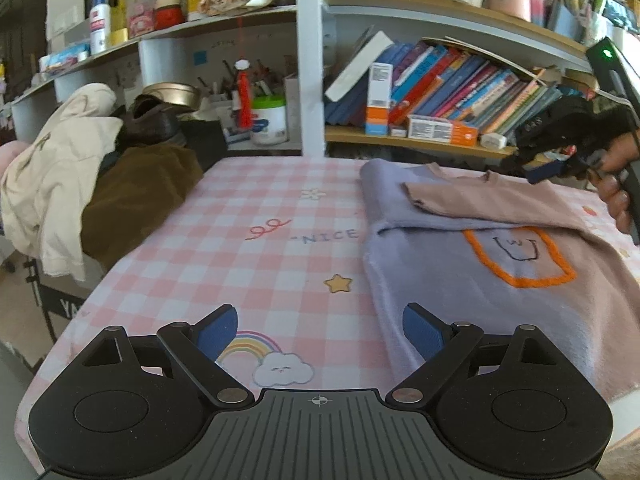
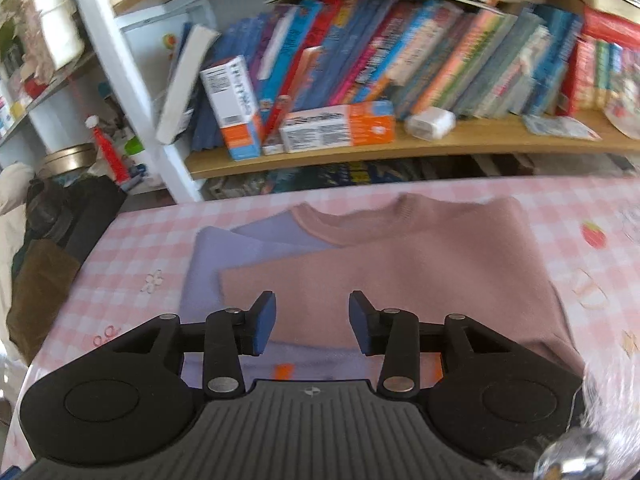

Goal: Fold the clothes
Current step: 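Move the open right gripper to the pink side edge of the sweater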

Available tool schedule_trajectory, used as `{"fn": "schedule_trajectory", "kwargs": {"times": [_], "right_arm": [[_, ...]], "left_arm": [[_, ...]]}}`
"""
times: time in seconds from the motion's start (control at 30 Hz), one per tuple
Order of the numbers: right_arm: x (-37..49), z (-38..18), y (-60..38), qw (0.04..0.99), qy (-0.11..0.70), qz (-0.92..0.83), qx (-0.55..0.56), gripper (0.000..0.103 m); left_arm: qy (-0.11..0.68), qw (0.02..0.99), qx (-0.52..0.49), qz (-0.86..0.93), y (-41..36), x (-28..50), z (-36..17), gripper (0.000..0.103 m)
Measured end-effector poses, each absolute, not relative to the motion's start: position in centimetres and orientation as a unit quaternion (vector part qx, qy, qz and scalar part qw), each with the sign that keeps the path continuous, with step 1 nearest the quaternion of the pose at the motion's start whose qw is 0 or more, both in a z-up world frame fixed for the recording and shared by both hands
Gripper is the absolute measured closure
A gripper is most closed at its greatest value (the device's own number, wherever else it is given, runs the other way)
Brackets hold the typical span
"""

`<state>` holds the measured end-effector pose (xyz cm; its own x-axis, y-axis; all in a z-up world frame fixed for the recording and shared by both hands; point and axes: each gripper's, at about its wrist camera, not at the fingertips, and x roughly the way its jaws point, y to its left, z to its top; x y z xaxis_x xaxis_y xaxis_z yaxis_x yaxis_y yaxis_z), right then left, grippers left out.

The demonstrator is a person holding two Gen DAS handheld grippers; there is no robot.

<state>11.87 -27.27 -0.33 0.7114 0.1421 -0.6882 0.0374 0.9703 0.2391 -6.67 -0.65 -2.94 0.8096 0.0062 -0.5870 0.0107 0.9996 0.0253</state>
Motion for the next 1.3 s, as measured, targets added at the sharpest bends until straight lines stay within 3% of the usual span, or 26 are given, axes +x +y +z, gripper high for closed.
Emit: {"fn": "schedule_trajectory", "kwargs": {"times": [0.57,1.3], "right_arm": [[-1.4,-1.8,-37.9,0.911,0.390,-0.067,0.117,0.062],[-10.4,-5.2,-41.2,0.883,0.442,-0.030,0.153,0.056]], "left_arm": [[0.333,0.943,0.013,-0.026,-4.4,-5.6,-3.5,0.011],[0.401,0.916,0.014,-0.005,-9.5,-6.7,-4.4,0.011]]}}
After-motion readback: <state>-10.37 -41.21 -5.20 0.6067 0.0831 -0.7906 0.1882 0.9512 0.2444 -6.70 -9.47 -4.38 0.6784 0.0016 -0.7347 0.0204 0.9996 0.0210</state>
